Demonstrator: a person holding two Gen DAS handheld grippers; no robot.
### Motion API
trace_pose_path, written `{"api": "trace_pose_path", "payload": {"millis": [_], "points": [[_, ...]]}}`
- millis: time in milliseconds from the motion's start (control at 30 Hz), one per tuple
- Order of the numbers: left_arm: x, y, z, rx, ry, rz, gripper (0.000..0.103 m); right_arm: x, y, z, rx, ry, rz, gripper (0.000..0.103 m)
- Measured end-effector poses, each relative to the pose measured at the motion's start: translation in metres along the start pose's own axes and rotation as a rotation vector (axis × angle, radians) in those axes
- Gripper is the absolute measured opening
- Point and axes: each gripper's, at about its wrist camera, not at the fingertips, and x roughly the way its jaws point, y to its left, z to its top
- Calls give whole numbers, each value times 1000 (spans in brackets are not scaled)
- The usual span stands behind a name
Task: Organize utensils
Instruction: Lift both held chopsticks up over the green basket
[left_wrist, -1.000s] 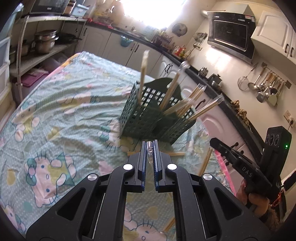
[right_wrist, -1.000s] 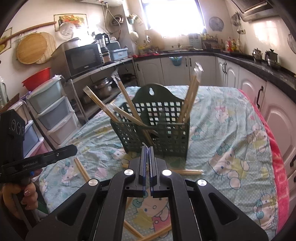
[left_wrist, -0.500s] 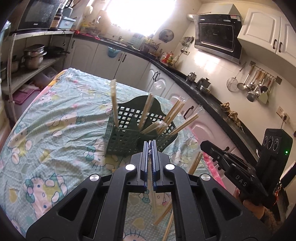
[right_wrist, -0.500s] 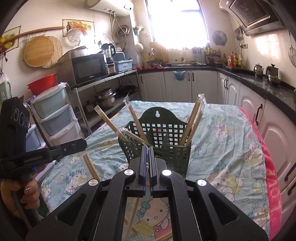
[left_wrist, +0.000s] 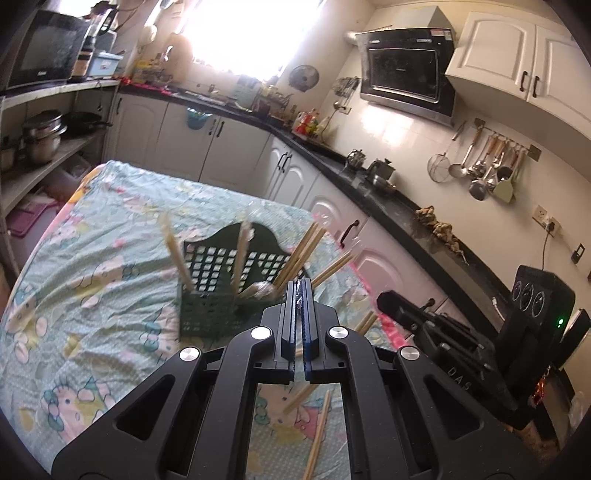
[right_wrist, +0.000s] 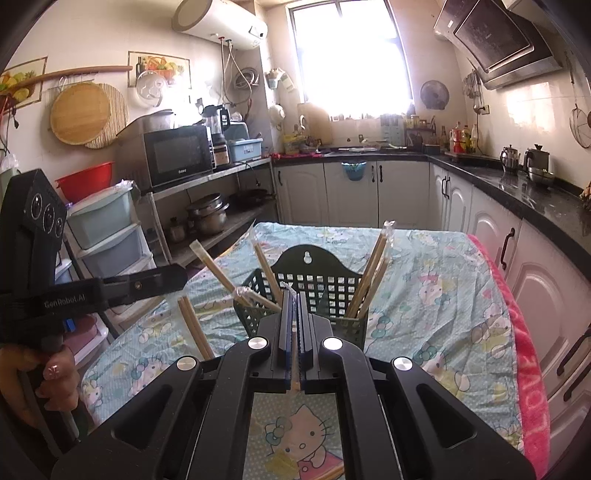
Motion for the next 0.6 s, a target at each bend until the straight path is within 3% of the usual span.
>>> {"api": "trace_pose_path", "payload": {"millis": [600], "points": [[-16,-30,66,36,-92,-94,1,-22,-7,34,15,-118,0,3]]}}
